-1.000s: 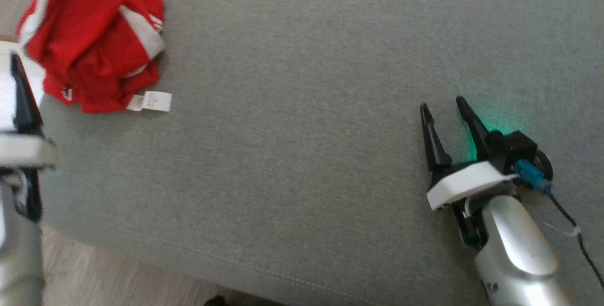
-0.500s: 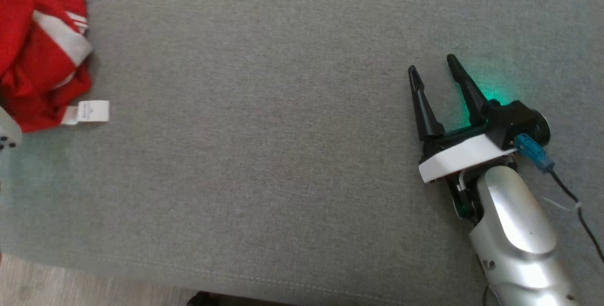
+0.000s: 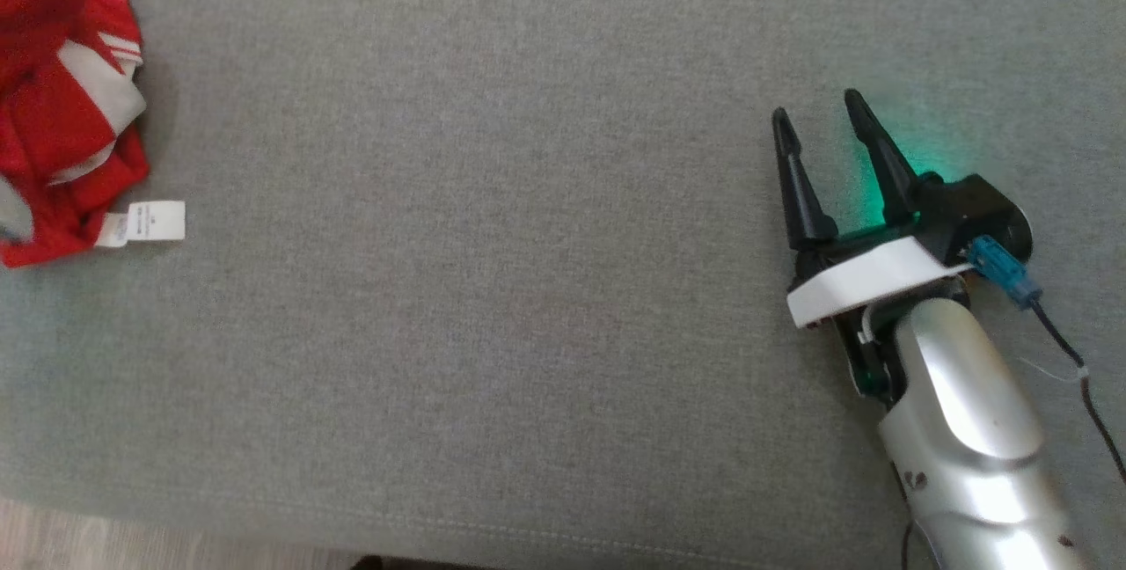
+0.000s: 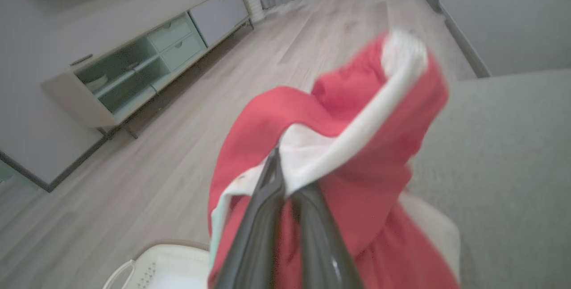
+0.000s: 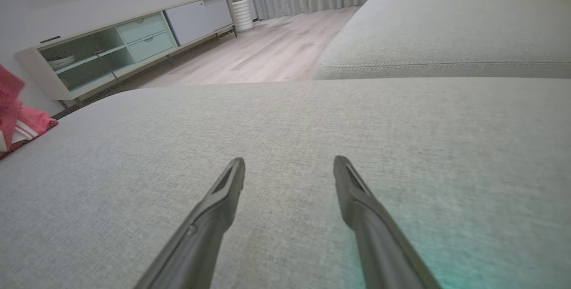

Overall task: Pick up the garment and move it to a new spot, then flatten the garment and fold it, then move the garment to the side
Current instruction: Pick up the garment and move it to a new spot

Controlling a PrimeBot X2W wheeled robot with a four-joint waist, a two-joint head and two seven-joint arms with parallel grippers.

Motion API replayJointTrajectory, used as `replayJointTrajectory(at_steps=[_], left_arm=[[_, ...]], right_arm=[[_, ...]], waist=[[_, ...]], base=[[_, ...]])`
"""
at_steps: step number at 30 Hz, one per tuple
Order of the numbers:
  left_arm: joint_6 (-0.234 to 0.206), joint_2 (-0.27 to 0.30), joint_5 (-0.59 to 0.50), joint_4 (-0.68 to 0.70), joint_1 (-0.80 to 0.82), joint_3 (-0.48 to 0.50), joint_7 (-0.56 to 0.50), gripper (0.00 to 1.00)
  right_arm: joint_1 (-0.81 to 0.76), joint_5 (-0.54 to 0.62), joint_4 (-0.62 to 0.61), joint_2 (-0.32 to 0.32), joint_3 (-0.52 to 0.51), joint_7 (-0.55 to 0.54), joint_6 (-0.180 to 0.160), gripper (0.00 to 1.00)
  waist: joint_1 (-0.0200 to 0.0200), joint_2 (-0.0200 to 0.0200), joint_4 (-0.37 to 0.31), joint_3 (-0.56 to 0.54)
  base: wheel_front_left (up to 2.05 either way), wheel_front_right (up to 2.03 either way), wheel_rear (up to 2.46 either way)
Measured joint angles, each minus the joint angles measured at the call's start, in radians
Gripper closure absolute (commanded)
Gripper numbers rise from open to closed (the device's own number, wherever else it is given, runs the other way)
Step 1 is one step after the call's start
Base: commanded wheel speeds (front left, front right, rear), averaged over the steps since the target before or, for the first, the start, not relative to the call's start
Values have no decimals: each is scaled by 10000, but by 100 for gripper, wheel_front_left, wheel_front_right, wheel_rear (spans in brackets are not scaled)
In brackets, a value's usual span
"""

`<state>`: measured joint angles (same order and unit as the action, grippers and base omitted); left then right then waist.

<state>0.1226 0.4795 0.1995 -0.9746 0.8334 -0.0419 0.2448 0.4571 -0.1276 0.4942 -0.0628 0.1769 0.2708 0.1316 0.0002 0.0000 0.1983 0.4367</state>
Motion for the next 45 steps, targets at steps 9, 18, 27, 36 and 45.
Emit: replayJointTrajectory(at_steps=[9,18,27,36,45], left_arm=[[10,150,-437,3172,706,-481,127,100],[23,-1398,-52,4729,407,-1526,128,100],[98,-3396,224,4587,-846,-2899,128,100],[98,-4067,414,3567,-2175,-3515,123,0],[-341,-4071,472,3960,-4242,-2042,119,0]], right_arm=[[-827,-433,364,-12,-165,-86,0,0],[-1035,-1398,79,15,407,-86,0,0],[-1030,-1820,-263,17,966,-86,0,0],[-1034,-1818,-270,27,1026,-86,0,0],[-1498,-1818,-270,31,698,-86,0,0]], waist=[[-2,0,-305,-966],[-3,0,-1536,-1724],[-3,0,-3073,-1937],[-2,0,-3946,-1991],[-3,0,-3526,-2446]], base=[[0,0,0],[0,0,0],[0,0,0],[0,0,0],[0,0,0]])
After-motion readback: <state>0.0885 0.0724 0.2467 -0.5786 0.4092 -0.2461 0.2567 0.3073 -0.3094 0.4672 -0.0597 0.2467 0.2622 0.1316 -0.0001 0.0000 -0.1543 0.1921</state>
